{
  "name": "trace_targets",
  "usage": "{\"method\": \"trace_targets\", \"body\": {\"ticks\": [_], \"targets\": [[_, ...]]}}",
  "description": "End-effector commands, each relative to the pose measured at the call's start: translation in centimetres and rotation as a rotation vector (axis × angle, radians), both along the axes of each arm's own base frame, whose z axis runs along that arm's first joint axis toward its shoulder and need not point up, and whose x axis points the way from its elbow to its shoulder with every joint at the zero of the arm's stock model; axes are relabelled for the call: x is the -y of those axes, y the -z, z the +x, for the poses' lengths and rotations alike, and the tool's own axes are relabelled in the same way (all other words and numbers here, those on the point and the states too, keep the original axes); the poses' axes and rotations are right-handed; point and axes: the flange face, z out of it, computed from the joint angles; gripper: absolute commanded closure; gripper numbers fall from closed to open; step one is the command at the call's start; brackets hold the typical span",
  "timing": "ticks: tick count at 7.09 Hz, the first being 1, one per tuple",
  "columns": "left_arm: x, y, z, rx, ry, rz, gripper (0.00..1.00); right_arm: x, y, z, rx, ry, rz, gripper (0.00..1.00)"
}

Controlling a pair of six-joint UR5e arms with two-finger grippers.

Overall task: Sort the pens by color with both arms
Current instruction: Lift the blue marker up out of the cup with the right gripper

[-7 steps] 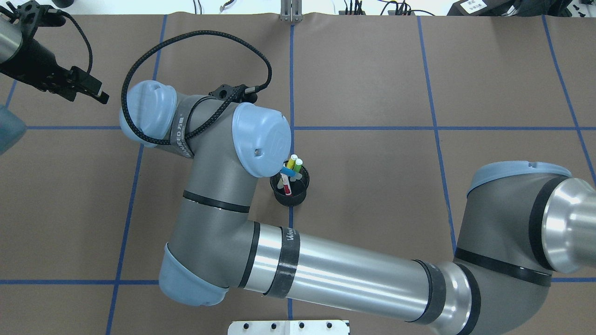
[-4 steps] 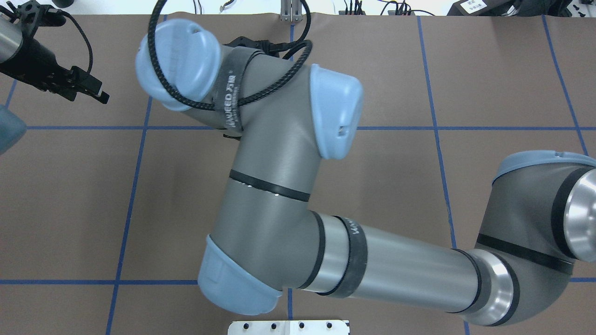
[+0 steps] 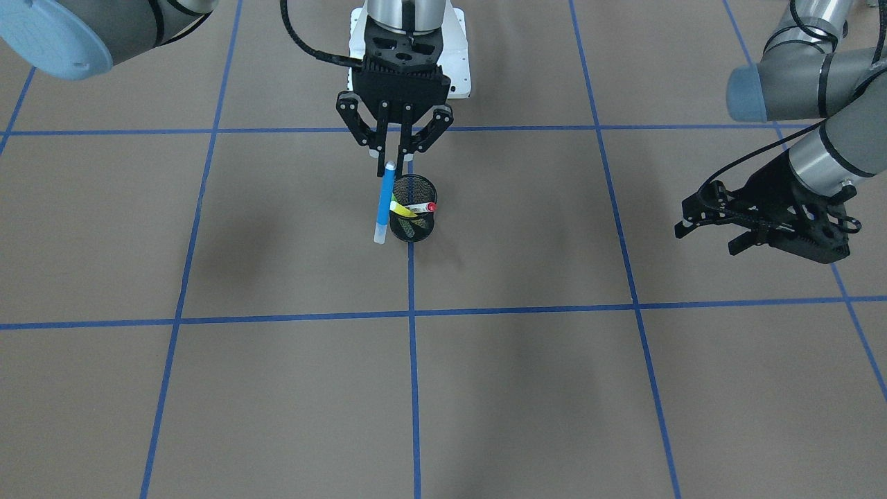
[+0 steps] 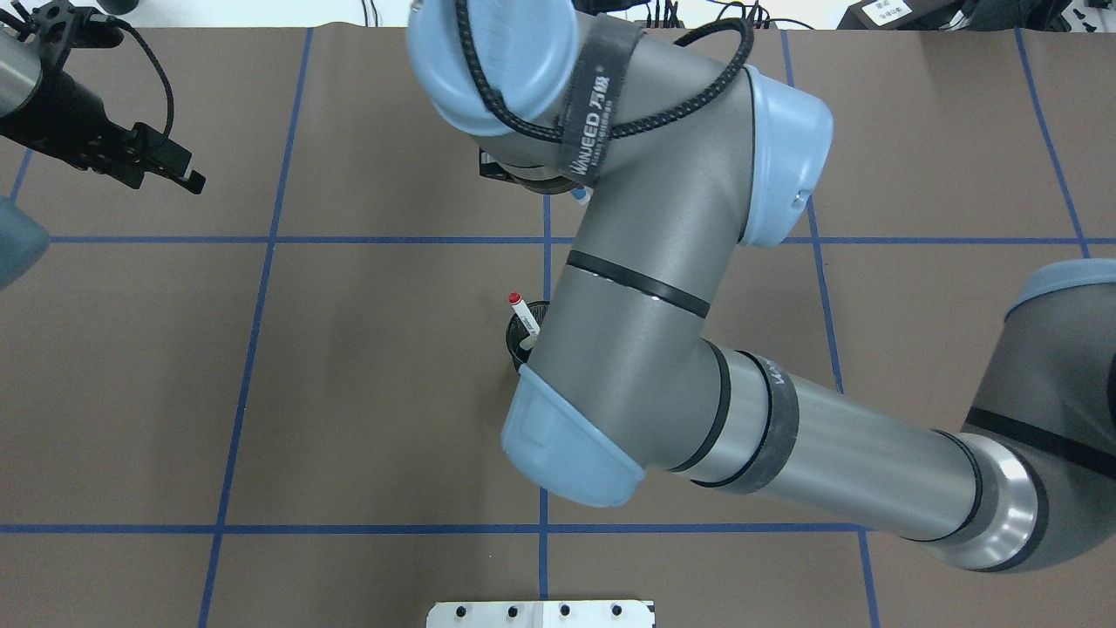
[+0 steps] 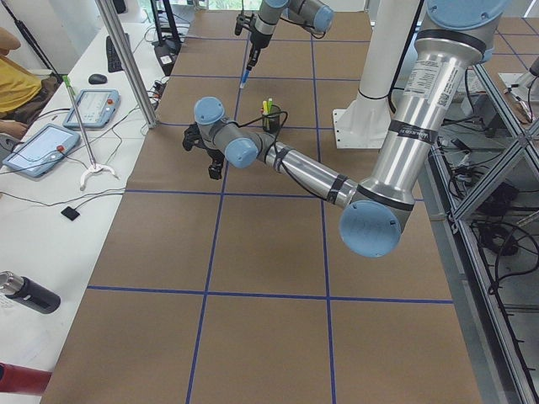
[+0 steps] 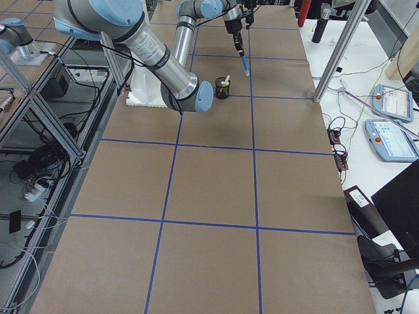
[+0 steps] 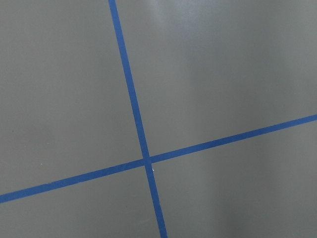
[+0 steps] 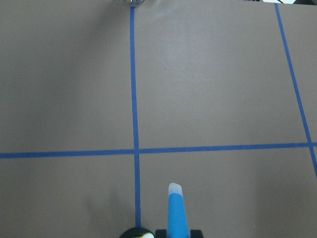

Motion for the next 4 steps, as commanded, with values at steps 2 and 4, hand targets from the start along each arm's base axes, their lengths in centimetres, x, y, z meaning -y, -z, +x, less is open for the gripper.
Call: {"method": "trace_targets", "body": {"ticks": [2,4], "targets": [[0.0,0.1,0.0,-0.002,0.0,0.0,0.0,6.7,-7.2,-2.7,-0.048,-0.149,0.189,0.9],[0.0,0.0,0.0,-0.001,0.0,-0.001,0.0,10.8,-14.0,-5.9,-0.065,-0.247,0.278,0.9]]}}
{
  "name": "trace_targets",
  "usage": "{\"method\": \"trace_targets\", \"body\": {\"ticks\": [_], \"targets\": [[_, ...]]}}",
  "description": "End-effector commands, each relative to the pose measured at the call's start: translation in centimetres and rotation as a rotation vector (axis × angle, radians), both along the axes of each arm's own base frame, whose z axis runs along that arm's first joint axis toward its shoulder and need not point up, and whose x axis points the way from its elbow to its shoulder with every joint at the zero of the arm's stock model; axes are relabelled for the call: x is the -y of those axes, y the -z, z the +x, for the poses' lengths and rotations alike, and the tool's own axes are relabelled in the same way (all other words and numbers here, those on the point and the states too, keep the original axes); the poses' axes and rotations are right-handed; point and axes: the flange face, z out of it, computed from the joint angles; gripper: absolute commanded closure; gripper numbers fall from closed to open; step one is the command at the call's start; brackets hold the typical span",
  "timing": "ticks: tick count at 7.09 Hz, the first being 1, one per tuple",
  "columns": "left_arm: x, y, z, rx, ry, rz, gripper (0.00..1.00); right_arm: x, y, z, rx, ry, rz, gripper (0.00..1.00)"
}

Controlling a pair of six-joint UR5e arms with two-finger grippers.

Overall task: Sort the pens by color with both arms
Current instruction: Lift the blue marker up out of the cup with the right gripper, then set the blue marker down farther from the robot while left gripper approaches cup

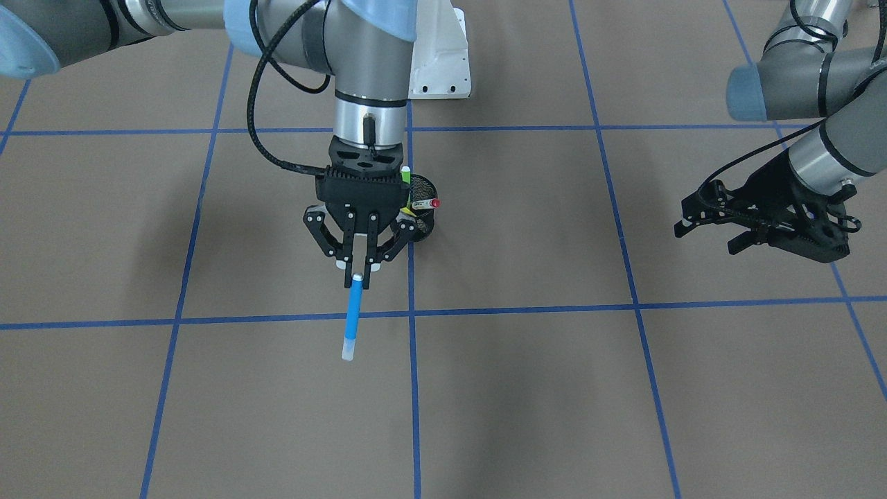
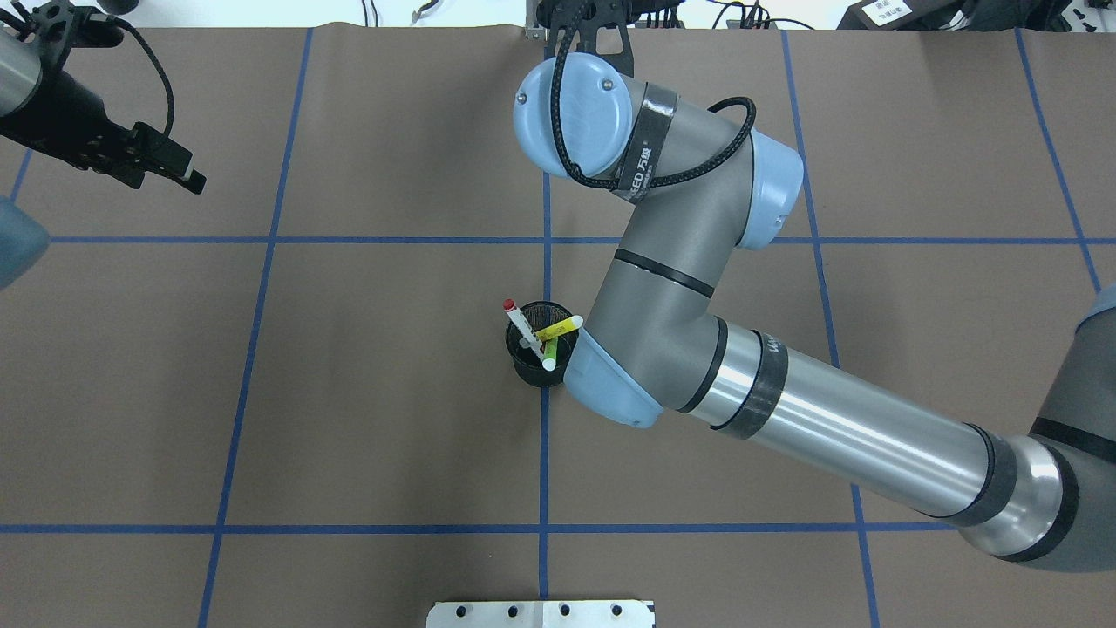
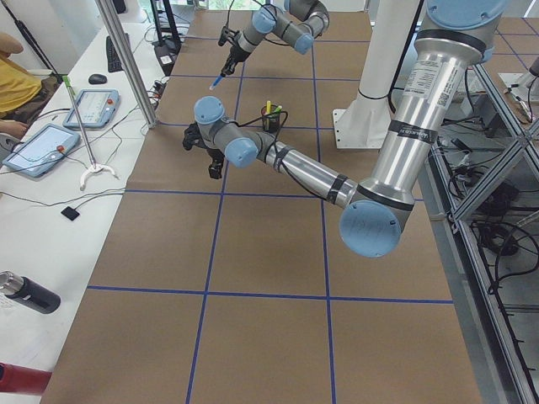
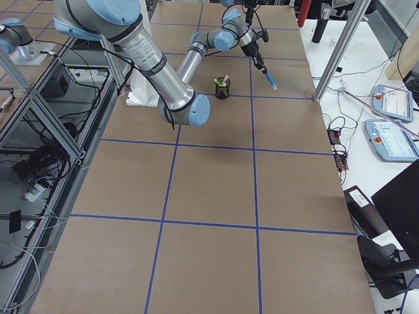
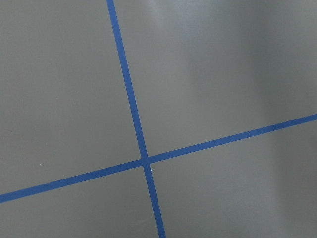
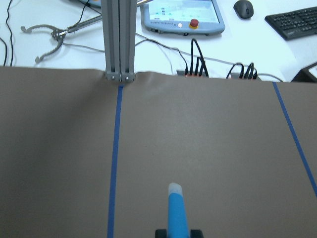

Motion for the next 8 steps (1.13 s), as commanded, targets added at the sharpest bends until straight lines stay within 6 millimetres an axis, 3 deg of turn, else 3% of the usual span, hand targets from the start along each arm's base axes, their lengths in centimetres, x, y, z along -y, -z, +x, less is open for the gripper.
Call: {"method": "trace_targets", "body": {"ticks": [1,3,5,6,7,8], "targets": [[0.0,-0.1,0.0,0.001,0.001,-0.001,0.0,4.1,-7.4,-3.1,-0.017,-0.1,0.091,0.9],[0.0,0.1,0.0,-0.002,0.001,0.002,0.0,5.2,-10.4,-3.8,-0.029,-0.146,0.131,0.9],[-0.1,0.3,-0.1,-0.003,0.001,0.004,0.0,4.3,-15.2,-3.1,0.02,-0.152,0.17,0.86],[-0.1,0.4,-0.1,-0.004,0.001,0.007,0.0,3.6,-15.9,-3.9,0.01,-0.153,0.179,0.64],[-0.1,0.4,0.0,-0.004,0.001,0.007,0.0,2.4,-16.6,-5.1,-0.004,-0.157,0.194,0.36],[0.0,0.4,0.0,-0.004,0.0,0.009,0.0,1.7,-16.5,-5.9,0.0,-0.15,0.196,0.27]]}}
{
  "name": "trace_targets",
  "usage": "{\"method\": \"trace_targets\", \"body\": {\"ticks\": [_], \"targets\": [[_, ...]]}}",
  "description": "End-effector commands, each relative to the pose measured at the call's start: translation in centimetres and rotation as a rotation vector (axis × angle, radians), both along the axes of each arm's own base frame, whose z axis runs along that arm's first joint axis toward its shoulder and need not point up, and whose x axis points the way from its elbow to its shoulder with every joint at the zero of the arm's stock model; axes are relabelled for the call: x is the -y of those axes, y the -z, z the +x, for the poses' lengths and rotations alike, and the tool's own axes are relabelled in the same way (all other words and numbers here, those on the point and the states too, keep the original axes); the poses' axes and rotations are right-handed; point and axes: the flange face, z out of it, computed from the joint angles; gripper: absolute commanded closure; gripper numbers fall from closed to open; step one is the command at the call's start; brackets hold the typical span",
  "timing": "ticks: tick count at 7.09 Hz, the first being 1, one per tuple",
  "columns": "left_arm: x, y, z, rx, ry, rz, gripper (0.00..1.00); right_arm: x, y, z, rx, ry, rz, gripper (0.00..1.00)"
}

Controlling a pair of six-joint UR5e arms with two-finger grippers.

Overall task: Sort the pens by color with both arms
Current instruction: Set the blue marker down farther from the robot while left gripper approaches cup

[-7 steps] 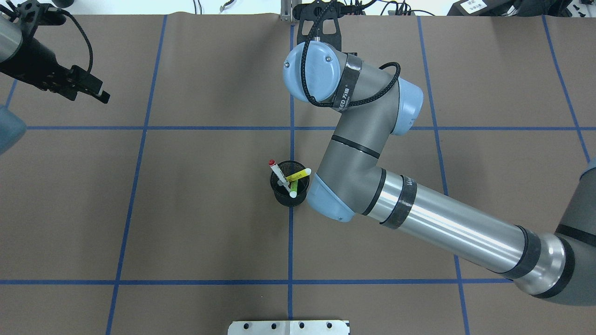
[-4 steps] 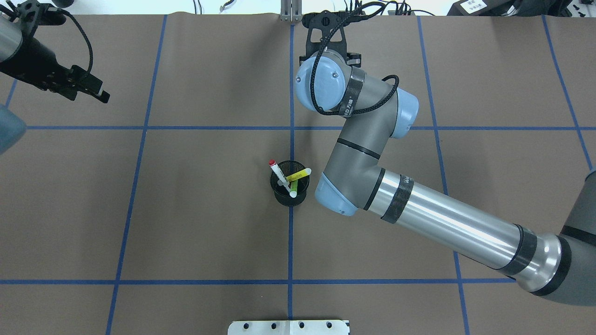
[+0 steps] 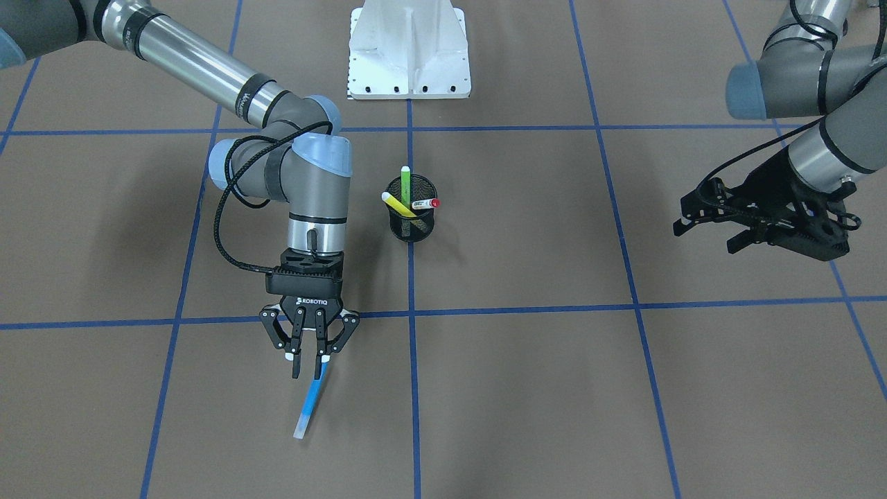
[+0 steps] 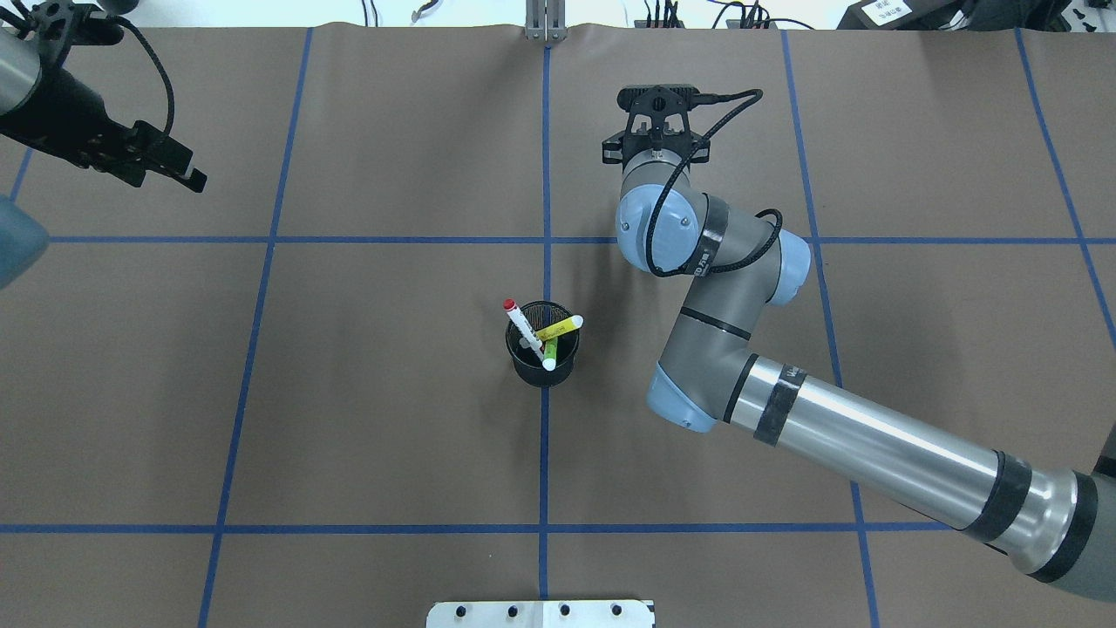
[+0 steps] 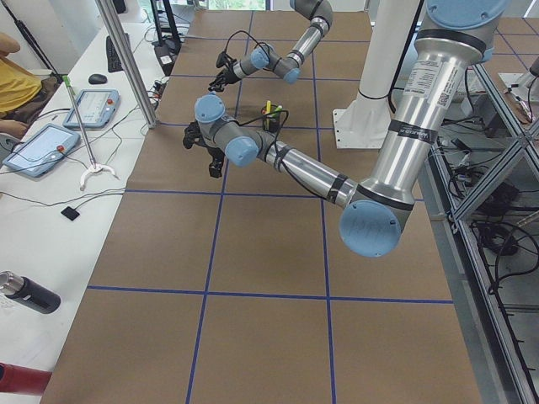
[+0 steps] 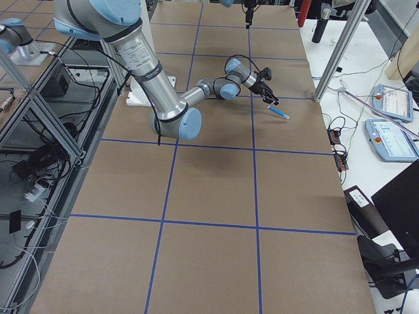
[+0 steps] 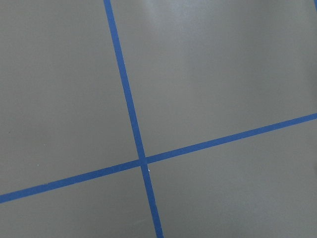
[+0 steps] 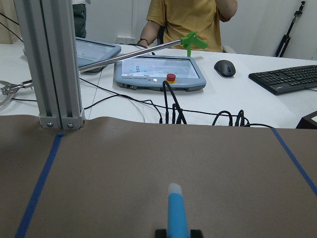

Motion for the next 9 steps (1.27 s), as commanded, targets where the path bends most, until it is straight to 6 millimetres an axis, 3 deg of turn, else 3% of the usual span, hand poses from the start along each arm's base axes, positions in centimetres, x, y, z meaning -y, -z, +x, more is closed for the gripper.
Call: {"method": "trace_targets", "body": {"ticks": [1,2,4,6,7,9], "targets": [[0.0,0.0,0.1,0.001,-0.001,0.002,0.0,-1.1,0.1,-1.0,0.008,0.004,0.01,0.19],[0.1,0.1,0.1,0.0,-0.001,0.0,0.0,-1.0,0.5,-0.8,0.042,0.007,0.021,0.12],[0.2,0.8,0.3,-0.008,0.014,-0.018,0.0,1.3,1.2,1.3,0.125,0.098,-0.045,0.09],[0.5,4.8,1.5,-0.048,0.061,-0.078,0.0,3.5,0.5,3.9,0.199,0.249,-0.171,0.03],[0.0,7.7,4.1,-0.075,0.064,-0.121,0.0,4.4,-0.3,5.8,0.217,0.306,-0.257,0.02],[-2.0,13.8,11.1,-0.122,0.051,-0.244,0.0,4.6,1.4,10.7,0.159,0.397,-0.475,0.02]]}}
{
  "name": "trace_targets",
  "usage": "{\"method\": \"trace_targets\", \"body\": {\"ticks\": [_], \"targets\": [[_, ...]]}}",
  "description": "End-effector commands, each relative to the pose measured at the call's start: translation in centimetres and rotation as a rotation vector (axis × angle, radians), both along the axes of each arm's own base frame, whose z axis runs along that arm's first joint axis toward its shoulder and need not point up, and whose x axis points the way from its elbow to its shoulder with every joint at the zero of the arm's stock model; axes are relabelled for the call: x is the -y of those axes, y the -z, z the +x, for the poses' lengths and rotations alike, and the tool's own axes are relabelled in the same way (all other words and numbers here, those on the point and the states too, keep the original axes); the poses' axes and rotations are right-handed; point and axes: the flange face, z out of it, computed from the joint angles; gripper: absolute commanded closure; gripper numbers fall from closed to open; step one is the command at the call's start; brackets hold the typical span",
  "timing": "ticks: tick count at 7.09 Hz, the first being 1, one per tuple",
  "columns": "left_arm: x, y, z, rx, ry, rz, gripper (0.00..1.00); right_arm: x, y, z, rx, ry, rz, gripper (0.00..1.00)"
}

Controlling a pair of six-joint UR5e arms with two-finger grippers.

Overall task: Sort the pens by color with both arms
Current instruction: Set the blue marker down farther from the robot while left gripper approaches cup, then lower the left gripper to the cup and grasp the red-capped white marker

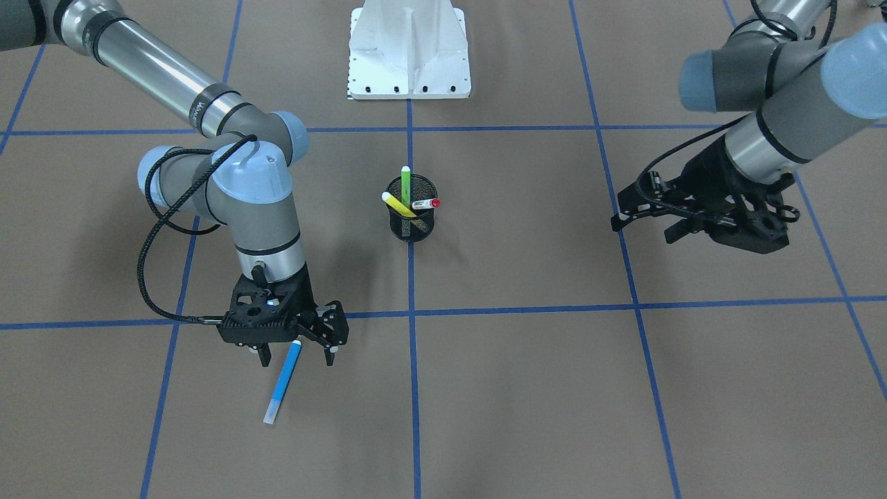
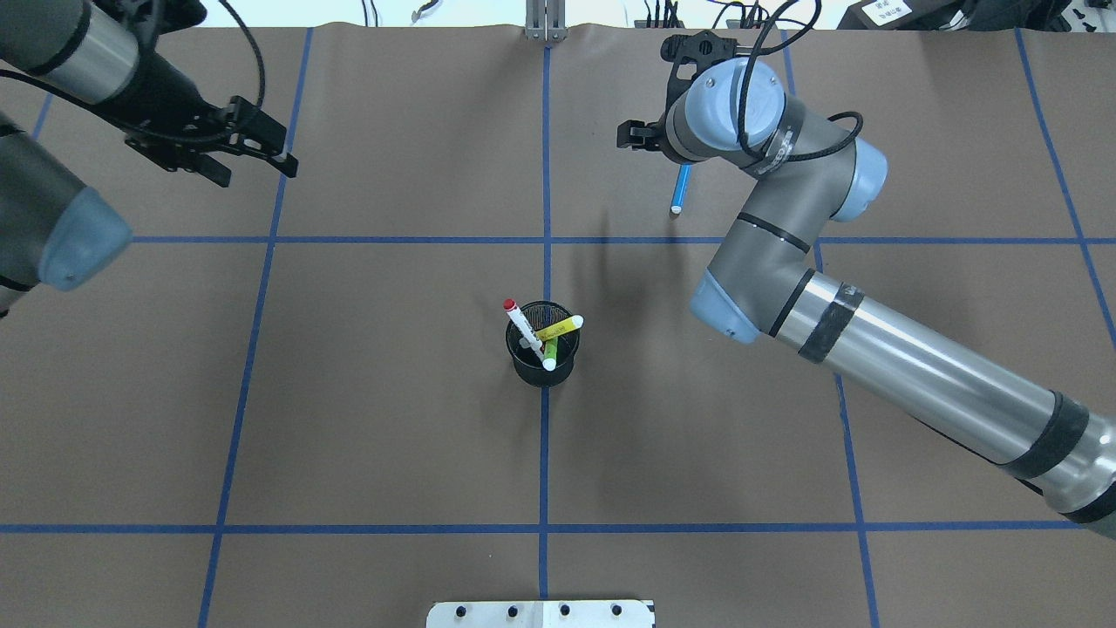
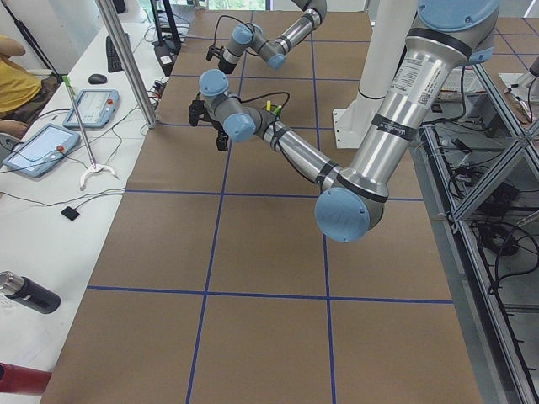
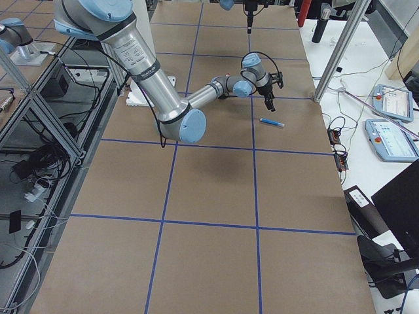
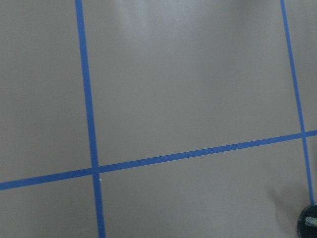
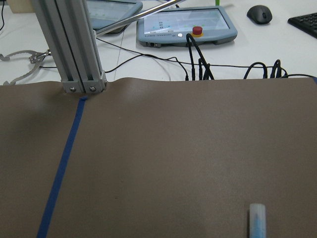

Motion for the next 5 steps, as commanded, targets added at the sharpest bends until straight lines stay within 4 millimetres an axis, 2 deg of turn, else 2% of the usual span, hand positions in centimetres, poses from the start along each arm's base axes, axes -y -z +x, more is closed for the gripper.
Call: {"method": "trace_targets", "body": {"ticks": [1,2,3,4,5], "targets": [[-2.5,5.7,6.7,-0.046,-0.015,-0.142,0.0,0.0,0.8,5.2,-0.077,0.184,-0.164,0.01],[-3.9,7.2,9.6,-0.041,-0.04,-0.189,0.0,-0.1,0.2,8.7,-0.09,0.264,-0.196,0.01],[-4.6,9.8,11.7,-0.01,-0.033,-0.249,0.0,-1.2,-1.4,12.4,-0.092,0.36,-0.218,0.01],[-6.2,12.3,14.5,0.029,-0.062,-0.287,0.0,-3.4,-2.8,14.8,-0.128,0.438,-0.219,0.0],[-7.6,13.3,16.7,0.053,-0.063,-0.286,0.0,-5.2,-2.9,17.0,-0.162,0.49,-0.208,0.0]]}}
